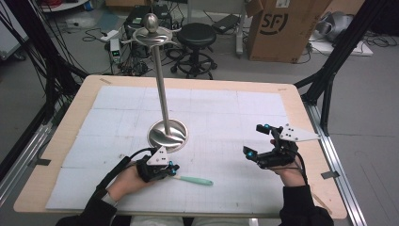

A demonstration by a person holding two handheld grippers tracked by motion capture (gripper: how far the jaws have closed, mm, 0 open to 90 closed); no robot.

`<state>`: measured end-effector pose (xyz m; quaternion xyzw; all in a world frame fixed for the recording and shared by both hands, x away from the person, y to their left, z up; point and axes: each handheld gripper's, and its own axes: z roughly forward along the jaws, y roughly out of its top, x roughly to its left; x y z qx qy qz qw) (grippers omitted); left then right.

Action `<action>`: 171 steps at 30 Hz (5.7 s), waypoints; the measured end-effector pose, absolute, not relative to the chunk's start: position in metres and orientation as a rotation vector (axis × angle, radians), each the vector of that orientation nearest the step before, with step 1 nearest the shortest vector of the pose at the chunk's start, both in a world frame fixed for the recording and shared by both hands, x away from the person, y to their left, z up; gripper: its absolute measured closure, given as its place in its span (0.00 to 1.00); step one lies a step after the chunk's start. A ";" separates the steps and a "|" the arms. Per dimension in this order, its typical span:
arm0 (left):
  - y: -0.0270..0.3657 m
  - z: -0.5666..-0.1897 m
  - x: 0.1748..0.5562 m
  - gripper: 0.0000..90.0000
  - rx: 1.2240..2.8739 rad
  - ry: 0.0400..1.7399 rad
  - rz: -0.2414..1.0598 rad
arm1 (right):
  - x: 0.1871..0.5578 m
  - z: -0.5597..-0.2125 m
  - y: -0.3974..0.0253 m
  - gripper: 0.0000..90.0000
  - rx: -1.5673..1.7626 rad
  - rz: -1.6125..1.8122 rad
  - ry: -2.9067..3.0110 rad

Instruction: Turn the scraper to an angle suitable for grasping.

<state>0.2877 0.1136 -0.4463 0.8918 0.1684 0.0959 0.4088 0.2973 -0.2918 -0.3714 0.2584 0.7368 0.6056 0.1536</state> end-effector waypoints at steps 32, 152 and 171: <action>0.172 -0.442 0.250 1.00 2.265 0.441 0.242 | 0.298 -0.375 -0.293 0.00 0.759 1.716 2.127; 0.191 -0.393 0.272 0.55 1.939 0.451 0.257 | 0.299 -0.382 -0.293 0.00 0.779 1.699 2.158; 0.176 -0.392 0.271 0.10 2.106 0.375 0.198 | 0.298 -0.381 -0.294 0.00 0.780 1.708 2.147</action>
